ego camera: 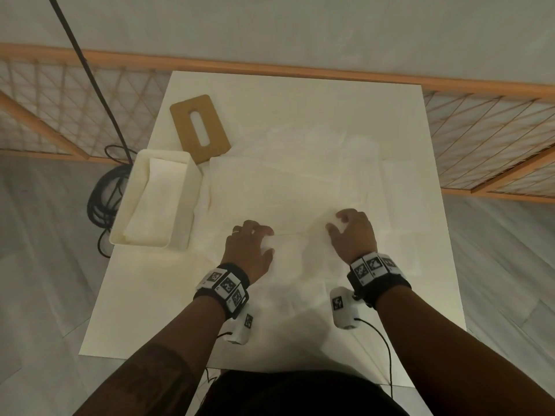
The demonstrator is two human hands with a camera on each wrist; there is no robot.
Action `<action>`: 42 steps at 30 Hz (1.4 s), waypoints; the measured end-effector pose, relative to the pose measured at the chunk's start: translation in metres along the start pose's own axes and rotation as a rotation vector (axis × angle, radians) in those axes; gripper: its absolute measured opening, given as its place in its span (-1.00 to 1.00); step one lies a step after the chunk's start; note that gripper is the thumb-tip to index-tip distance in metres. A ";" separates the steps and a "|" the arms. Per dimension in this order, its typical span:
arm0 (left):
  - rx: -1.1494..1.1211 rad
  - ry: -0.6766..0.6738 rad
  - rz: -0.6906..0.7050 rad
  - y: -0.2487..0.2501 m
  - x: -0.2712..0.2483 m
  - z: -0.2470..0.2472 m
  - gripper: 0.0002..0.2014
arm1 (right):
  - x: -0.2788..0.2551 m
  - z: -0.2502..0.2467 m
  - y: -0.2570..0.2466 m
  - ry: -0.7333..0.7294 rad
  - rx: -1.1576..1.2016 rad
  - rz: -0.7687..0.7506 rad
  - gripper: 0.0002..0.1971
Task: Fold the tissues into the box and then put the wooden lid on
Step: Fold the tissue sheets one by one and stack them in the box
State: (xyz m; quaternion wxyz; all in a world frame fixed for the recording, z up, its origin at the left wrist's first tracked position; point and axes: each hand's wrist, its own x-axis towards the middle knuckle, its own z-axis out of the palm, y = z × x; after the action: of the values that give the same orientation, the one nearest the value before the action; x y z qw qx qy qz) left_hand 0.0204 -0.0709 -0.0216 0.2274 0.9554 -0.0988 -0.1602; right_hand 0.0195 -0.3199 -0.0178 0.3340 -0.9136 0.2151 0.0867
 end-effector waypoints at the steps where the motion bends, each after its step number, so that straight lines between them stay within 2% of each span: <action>1: 0.036 -0.022 -0.001 0.002 0.002 0.000 -0.61 | 0.008 -0.001 -0.005 -0.009 0.005 0.031 -0.57; 5: 0.143 -0.091 -0.005 0.010 0.008 -0.002 -0.56 | 0.040 -0.008 -0.027 -0.117 0.007 0.204 -0.35; 7: 0.174 -0.106 -0.004 0.013 0.011 -0.002 -0.58 | 0.050 -0.012 -0.036 -0.145 -0.042 0.218 -0.34; 10: 0.205 -0.134 -0.006 0.015 0.014 -0.002 -0.61 | 0.060 -0.018 -0.044 -0.198 -0.080 0.232 -0.42; 15: 0.190 -0.150 0.002 0.015 0.016 -0.003 -0.62 | 0.067 -0.020 -0.040 -0.155 0.015 0.274 -0.50; 17: 0.198 -0.161 0.002 0.015 0.018 -0.003 -0.63 | 0.065 -0.021 -0.043 -0.107 -0.002 0.211 -0.65; 19: 0.155 -0.177 -0.026 0.014 0.020 -0.004 -0.68 | 0.062 -0.024 -0.050 -0.073 0.108 0.163 -0.79; 21: -0.023 -0.158 -0.127 0.011 0.025 -0.009 -0.79 | 0.055 -0.028 -0.058 -0.105 0.412 0.176 -0.85; 23: -0.462 -0.115 -0.290 0.007 0.034 -0.019 -0.80 | 0.040 -0.034 -0.064 -0.165 0.769 0.228 -0.94; 25: -0.949 -0.027 -0.516 0.010 0.038 -0.033 -0.58 | 0.026 -0.038 -0.062 -0.263 1.010 0.241 -0.85; 27: -1.227 -0.048 -0.675 0.011 0.042 -0.048 -0.35 | 0.015 -0.040 -0.053 -0.366 1.090 0.228 -0.79; 28: -1.307 -0.103 -0.677 0.014 0.043 -0.053 -0.31 | 0.009 -0.041 -0.046 -0.411 1.095 0.229 -0.67; 30: -1.349 -0.196 -0.638 0.021 0.043 -0.060 -0.51 | 0.003 -0.043 -0.033 -0.503 1.047 0.279 -0.45; 32: -1.279 -0.230 -0.625 0.029 0.043 -0.063 -0.66 | -0.001 -0.044 -0.021 -0.610 0.973 0.305 -0.33; 34: -1.174 -0.214 -0.604 0.028 0.046 -0.059 -0.65 | -0.004 -0.048 -0.019 -0.681 0.973 0.350 -0.41; 36: -1.075 -0.202 -0.536 0.024 0.048 -0.055 -0.73 | -0.003 -0.052 -0.023 -0.672 1.023 0.403 -0.68; 37: -1.035 -0.215 -0.506 0.021 0.048 -0.054 -0.76 | 0.000 -0.053 -0.025 -0.642 1.026 0.407 -0.73; 40: -1.057 -0.268 -0.417 0.014 0.046 -0.058 -0.78 | 0.009 -0.050 -0.022 -0.559 0.819 0.280 -0.73; 42: -1.134 -0.345 -0.350 0.006 0.043 -0.064 -0.77 | 0.012 -0.050 -0.018 -0.542 0.733 0.256 -0.70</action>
State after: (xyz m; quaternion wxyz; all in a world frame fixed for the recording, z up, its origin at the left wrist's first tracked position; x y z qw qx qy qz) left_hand 0.0820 -0.0615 0.0236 0.6509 0.6482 0.1245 -0.3750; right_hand 0.0391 -0.3438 0.0267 0.6653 -0.6460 0.2477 0.2807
